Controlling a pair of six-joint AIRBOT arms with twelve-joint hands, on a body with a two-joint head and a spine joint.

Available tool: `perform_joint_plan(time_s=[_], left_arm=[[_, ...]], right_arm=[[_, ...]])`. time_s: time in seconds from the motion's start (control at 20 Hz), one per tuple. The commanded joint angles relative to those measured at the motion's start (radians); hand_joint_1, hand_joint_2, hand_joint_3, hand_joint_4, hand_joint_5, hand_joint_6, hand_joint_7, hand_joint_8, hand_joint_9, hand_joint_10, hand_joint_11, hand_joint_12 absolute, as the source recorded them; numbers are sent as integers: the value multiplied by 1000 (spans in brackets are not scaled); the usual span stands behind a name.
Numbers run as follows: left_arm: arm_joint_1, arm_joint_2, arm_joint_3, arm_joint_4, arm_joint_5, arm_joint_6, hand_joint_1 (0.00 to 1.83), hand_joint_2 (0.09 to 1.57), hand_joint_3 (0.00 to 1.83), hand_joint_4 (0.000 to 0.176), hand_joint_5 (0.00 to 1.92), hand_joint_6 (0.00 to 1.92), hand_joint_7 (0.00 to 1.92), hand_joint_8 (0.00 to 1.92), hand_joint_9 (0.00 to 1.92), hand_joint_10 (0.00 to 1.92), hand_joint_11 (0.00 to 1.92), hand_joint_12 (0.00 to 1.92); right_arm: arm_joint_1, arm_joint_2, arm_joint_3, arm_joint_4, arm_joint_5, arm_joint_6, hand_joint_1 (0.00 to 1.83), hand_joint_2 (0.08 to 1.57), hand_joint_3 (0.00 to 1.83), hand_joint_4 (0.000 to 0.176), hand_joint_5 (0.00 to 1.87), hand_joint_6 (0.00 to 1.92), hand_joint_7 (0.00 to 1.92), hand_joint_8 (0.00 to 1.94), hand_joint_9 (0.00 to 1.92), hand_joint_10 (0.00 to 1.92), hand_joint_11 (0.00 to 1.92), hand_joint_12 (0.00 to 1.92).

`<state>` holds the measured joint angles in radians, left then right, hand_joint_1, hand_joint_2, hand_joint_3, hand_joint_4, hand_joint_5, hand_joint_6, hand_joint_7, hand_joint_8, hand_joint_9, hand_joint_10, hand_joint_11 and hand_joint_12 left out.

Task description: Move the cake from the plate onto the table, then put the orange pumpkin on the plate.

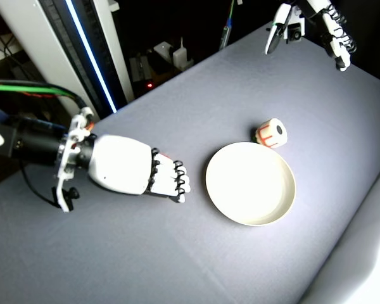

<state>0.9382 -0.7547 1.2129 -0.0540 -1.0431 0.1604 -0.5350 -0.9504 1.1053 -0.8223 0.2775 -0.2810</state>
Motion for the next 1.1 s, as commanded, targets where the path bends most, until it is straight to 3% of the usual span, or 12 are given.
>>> perform_joint_plan(time_s=[0.0,0.15,0.2,0.5,0.55,0.65,0.7,0.75,0.85,0.9,0.95,1.05], left_arm=[[-4,3,6,-36,-113,-4,880,903,6,136,80,1,53,0,97,0,0,545],[-2,-1,9,-34,-111,-4,888,912,4,166,108,10,57,2,94,2,0,505],[-1,-1,9,-34,-111,-4,887,911,3,169,103,5,46,2,83,1,0,478],[1,-2,9,-33,-112,-4,850,918,3,176,83,0,48,1,105,5,0,488],[2,-2,9,-33,-112,-4,840,916,2,176,97,8,58,4,110,6,0,490],[3,-3,10,-33,-113,-4,813,911,0,176,98,6,68,7,145,17,0,488],[4,-3,10,-33,-114,-4,808,914,0,176,102,5,77,5,163,16,0,464],[4,-3,10,-33,-114,-4,819,922,2,170,104,3,81,3,168,11,0,478],[8,-3,10,-33,-114,-4,838,932,3,173,103,1,81,1,155,2,0,460],[9,-3,9,-33,-114,-4,871,949,3,176,125,5,102,4,134,0,0,515],[10,-3,9,-33,-114,-4,871,949,3,176,125,5,102,4,134,0,0,515],[12,-4,9,-33,-114,-4,841,960,2,176,122,1,100,0,172,9,0,558]], right_arm=[[3,-5,8,27,74,4,754,950,2,0,223,0,161,2,136,4,0,625],[-16,-25,24,45,78,3,767,971,3,0,221,2,171,5,177,18,0,856],[-28,-28,29,58,83,3,766,968,0,0,224,2,183,6,212,26,0,1076],[-45,-36,45,82,90,3,821,995,4,0,387,31,410,38,404,74,13,1310],[-44,-36,47,82,90,3,900,1024,7,0,499,64,597,90,595,166,171,1346],[-44,-36,49,84,90,3,1054,1053,1,0,630,186,753,346,586,889,335,1472],[-44,-36,50,85,91,3,1125,1066,2,0,527,651,647,952,593,1293,441,1669],[-44,-36,51,87,92,3,1283,1155,9,0,422,1120,781,1250,644,1660,575,1859],[-44,-36,50,87,95,3,1124,1234,3,0,700,1377,750,1774,822,1906,856,1919],[-44,-36,51,87,96,3,1044,1265,12,0,692,1488,931,1934,1142,1920,1228,1921],[-44,-36,51,88,98,3,1044,1265,12,0,692,1488,931,1934,1142,1920,1228,1921],[-44,-36,50,92,106,3,1368,1229,0,0,870,1918,1214,1941,1413,1921,1483,1921]])
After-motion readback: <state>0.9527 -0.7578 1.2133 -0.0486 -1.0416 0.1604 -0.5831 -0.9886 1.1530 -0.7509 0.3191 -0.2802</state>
